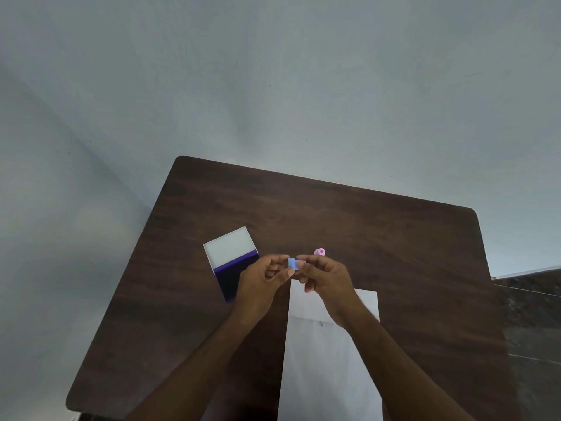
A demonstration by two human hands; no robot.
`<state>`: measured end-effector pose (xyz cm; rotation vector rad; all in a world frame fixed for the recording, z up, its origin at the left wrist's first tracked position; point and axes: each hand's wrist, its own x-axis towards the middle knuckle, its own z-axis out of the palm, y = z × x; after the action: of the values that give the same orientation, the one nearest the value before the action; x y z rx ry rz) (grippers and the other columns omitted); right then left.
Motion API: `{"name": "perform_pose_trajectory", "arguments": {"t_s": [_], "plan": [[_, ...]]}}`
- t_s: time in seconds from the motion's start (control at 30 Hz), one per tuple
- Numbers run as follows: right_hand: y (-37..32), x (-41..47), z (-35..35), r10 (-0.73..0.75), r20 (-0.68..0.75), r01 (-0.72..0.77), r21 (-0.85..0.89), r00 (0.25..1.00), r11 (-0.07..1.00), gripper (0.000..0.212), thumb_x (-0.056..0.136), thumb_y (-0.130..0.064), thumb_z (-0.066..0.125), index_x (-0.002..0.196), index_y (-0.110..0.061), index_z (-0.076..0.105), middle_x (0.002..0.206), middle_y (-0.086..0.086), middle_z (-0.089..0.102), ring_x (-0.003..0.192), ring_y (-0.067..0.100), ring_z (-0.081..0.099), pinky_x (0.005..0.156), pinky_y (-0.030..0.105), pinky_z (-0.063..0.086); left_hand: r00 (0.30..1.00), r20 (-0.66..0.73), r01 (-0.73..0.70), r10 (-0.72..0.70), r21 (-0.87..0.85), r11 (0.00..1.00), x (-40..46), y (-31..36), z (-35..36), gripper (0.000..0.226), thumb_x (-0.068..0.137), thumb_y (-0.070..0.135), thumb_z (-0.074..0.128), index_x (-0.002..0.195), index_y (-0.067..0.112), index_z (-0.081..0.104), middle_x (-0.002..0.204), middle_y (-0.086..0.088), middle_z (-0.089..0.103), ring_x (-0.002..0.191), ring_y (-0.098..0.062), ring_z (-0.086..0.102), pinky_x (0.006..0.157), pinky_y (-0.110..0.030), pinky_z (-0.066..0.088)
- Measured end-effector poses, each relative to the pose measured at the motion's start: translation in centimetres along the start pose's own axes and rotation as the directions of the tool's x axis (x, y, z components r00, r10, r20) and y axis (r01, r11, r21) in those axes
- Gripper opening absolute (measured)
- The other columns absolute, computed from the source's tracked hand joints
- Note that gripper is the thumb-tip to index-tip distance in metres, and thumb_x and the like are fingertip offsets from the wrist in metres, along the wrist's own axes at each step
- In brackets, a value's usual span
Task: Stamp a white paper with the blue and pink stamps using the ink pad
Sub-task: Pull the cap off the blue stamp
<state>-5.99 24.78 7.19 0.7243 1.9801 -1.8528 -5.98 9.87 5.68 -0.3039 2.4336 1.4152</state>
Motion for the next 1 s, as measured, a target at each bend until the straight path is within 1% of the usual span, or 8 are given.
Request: {"name": "perform_pose_trajectory", "arguments": {"t_s": [0.3,0.53,0.63,0.73,0.83,0.9,0.93,1.0], "plan": [[0.4,-0.2,0.1,0.075,0.013,-0.076,0.126,0.997,0.989,0.020,0.086,-0.016,0.067,0.098,0.000,0.071,0.085,0.023,0.069,0.064,0.026,0.058,0.062,0.031,0.052,1.000,0.013,-0.017,0.017,-0.035,0.999,-0.4,0.3,0.0,0.029,0.086,0.030,0.068,0.112,0.019,0.065,0.099,0.009,0.065,0.073,0.008,0.056,0.060,0.004,0.041],[0.5,0.2,0.2,0.106,-0.028,-0.100,0.180,0.994,0.979,0.018,0.085,-0.015,0.068,0.089,0.002,0.072,0.074,0.019,0.067,0.059,0.024,0.057,0.060,0.032,0.051,1.000,-0.012,0.007,-0.007,0.012,1.000,-0.4,0.5,0.2,0.033,0.087,0.032,0.065,0.116,0.016,0.063,0.101,0.009,0.060,0.079,-0.002,0.052,0.059,0.001,0.036],[0.4,0.3,0.1,0.114,-0.041,-0.105,0.183,0.993,0.977,0.019,0.086,-0.016,0.067,0.090,0.002,0.072,0.074,0.019,0.067,0.057,0.022,0.056,0.058,0.030,0.051,1.000,-0.025,0.008,-0.008,-0.014,1.000,-0.4,0.5,0.2,0.032,0.086,0.032,0.066,0.114,0.016,0.064,0.100,0.008,0.063,0.073,0.001,0.054,0.057,0.002,0.039],[0.4,0.2,0.0,0.108,-0.045,-0.098,0.193,0.993,0.976,0.020,0.088,-0.016,0.065,0.091,0.003,0.072,0.074,0.019,0.066,0.057,0.021,0.056,0.058,0.030,0.050,1.000,-0.012,-0.020,0.019,-0.097,0.995,-0.5,0.3,-0.2,0.030,0.085,0.028,0.068,0.114,0.019,0.064,0.103,0.008,0.066,0.080,0.001,0.061,0.064,-0.001,0.044],[0.2,0.0,0.2,0.111,-0.045,-0.099,0.219,0.993,0.971,0.018,0.088,-0.014,0.064,0.087,0.001,0.073,0.070,0.016,0.066,0.055,0.020,0.056,0.057,0.030,0.050,0.997,0.015,-0.065,0.069,-0.198,0.978,-0.5,-0.1,-0.5,0.038,0.084,0.024,0.070,0.120,0.025,0.060,0.109,0.009,0.067,0.096,-0.008,0.066,0.081,-0.018,0.053],[0.1,-0.2,0.3,0.104,-0.027,-0.095,0.231,0.994,0.968,0.016,0.088,-0.013,0.064,0.083,-0.002,0.075,0.068,0.015,0.066,0.055,0.020,0.056,0.057,0.031,0.050,0.997,0.014,-0.067,0.072,-0.210,0.975,-0.5,-0.5,-0.6,0.038,0.085,0.025,0.069,0.122,0.025,0.060,0.111,0.007,0.068,0.099,-0.010,0.066,0.086,-0.026,0.055],[0.1,-0.3,0.4,0.098,-0.013,-0.092,0.235,0.995,0.968,0.016,0.088,-0.012,0.063,0.082,-0.002,0.075,0.068,0.015,0.066,0.055,0.020,0.056,0.056,0.031,0.050,0.998,0.002,-0.061,0.063,-0.209,0.976,-0.6,-0.7,-0.7,0.036,0.086,0.027,0.068,0.120,0.023,0.062,0.110,0.007,0.068,0.099,-0.010,0.066,0.087,-0.027,0.055],[0.0,-0.5,0.8,0.095,0.017,-0.096,0.241,0.995,0.966,0.016,0.088,-0.011,0.062,0.087,0.000,0.074,0.071,0.016,0.066,0.058,0.021,0.056,0.057,0.031,0.050,0.999,-0.026,-0.030,0.025,-0.223,0.974,-0.9,-1.2,-1.0,0.031,0.085,0.030,0.068,0.114,0.022,0.065,0.104,0.012,0.068,0.097,-0.008,0.065,0.085,-0.020,0.054]]}}
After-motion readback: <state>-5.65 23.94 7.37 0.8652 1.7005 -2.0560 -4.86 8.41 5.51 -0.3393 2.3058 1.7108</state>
